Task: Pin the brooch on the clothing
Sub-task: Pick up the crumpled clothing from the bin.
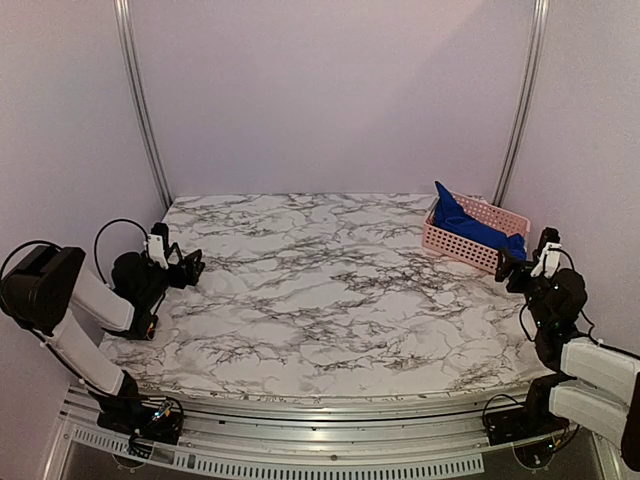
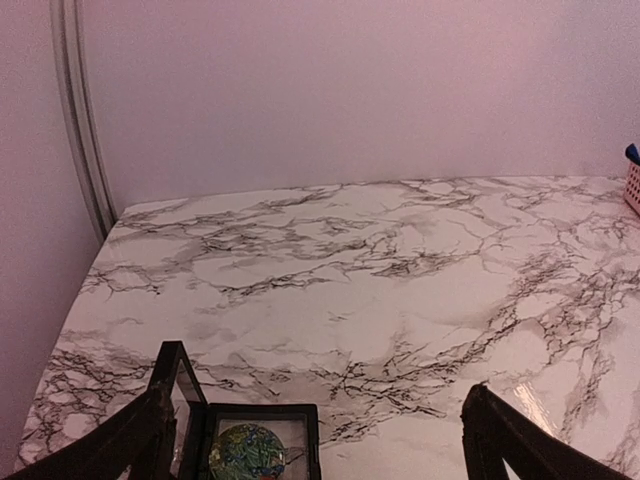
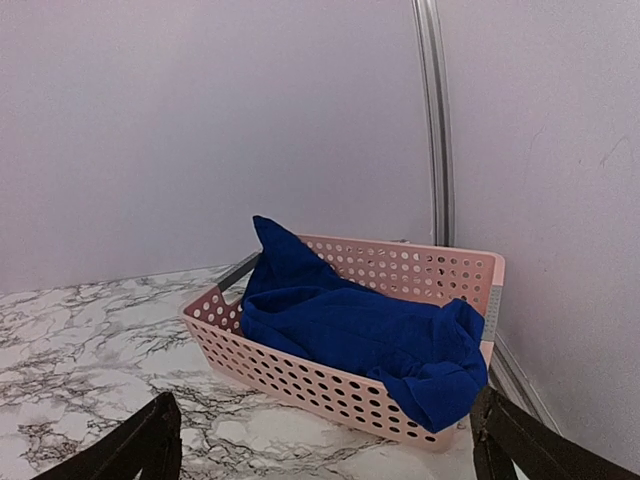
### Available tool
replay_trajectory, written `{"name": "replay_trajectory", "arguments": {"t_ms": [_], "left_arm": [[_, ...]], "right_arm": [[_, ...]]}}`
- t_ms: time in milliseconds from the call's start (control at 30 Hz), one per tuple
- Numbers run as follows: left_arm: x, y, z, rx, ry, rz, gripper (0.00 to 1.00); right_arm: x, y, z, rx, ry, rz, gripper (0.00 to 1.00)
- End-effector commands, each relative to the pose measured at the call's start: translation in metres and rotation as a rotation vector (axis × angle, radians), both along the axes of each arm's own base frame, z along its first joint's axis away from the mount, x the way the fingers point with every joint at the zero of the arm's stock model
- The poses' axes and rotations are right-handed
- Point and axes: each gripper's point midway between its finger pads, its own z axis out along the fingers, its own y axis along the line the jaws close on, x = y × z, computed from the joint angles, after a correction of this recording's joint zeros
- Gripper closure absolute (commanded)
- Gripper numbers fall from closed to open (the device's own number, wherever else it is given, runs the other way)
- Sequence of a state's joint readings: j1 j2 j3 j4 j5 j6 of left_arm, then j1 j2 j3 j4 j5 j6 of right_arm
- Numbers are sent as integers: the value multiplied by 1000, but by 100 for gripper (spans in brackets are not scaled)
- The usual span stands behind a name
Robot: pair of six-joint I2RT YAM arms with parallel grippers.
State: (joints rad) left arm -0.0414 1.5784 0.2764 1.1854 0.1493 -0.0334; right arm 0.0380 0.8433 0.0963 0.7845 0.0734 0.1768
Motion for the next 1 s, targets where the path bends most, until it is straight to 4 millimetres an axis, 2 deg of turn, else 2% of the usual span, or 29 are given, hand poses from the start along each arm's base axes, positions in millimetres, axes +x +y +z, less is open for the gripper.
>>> {"name": "replay_trajectory", "arguments": {"t_ms": [0, 33, 67, 200, 233, 300, 333, 367, 400, 533, 567, 600, 700, 733, 767, 800, 833, 933, 967], "left_arm": [[1, -7, 2, 20, 0, -21, 0], [2, -9, 3, 22, -2, -24, 0], [2, -9, 3, 23, -1, -26, 0], [3, -4, 11, 14, 0, 3, 1], [7, -1, 19, 4, 3, 15, 0], [17, 0, 25, -5, 100, 11, 0], [22, -5, 36, 2, 114, -27, 0], [24, -12, 45, 14, 137, -78, 0], [29, -22, 62, 37, 132, -142, 0], [19, -53, 96, 103, 186, -359, 0], [17, -56, 106, 115, 203, -392, 0], [13, -58, 111, 135, 251, -413, 0], [9, -50, 138, 193, 333, -394, 0], [8, -46, 146, 217, 349, -378, 0], [6, -43, 152, 238, 363, -364, 0], [5, -39, 159, 254, 368, -349, 1], [4, -38, 164, 263, 378, -342, 1], [5, -35, 174, 256, 413, -327, 0], [7, -35, 176, 246, 423, -323, 0]], "right_arm": [[20, -4, 30, -24, 90, -21, 1], [25, -6, 37, -25, 114, -36, 1], [32, -9, 57, -23, 117, -56, 1], [51, -23, 81, 6, 254, -133, 1], [54, -25, 84, 3, 300, -144, 1], [68, -32, 78, -2, 417, -184, 1], [72, -34, 81, -2, 455, -198, 1], [82, -35, 73, -1, 511, -206, 1], [87, -36, 73, 0, 541, -207, 1], [122, -26, 65, 13, 641, -147, 2], [131, -24, 59, 15, 673, -135, 3], [142, -36, 47, 24, 717, -155, 3], [168, -34, 28, 18, 792, -129, 2], [179, -33, 10, 18, 838, -116, 1], [186, -31, 3, 17, 858, -97, 1], [194, -29, -13, 17, 896, -77, 1], [201, -26, -36, 9, 949, -52, 1], [214, -11, -76, 29, 1050, 46, 1], [220, -7, -96, 42, 1090, 74, 1]]}}
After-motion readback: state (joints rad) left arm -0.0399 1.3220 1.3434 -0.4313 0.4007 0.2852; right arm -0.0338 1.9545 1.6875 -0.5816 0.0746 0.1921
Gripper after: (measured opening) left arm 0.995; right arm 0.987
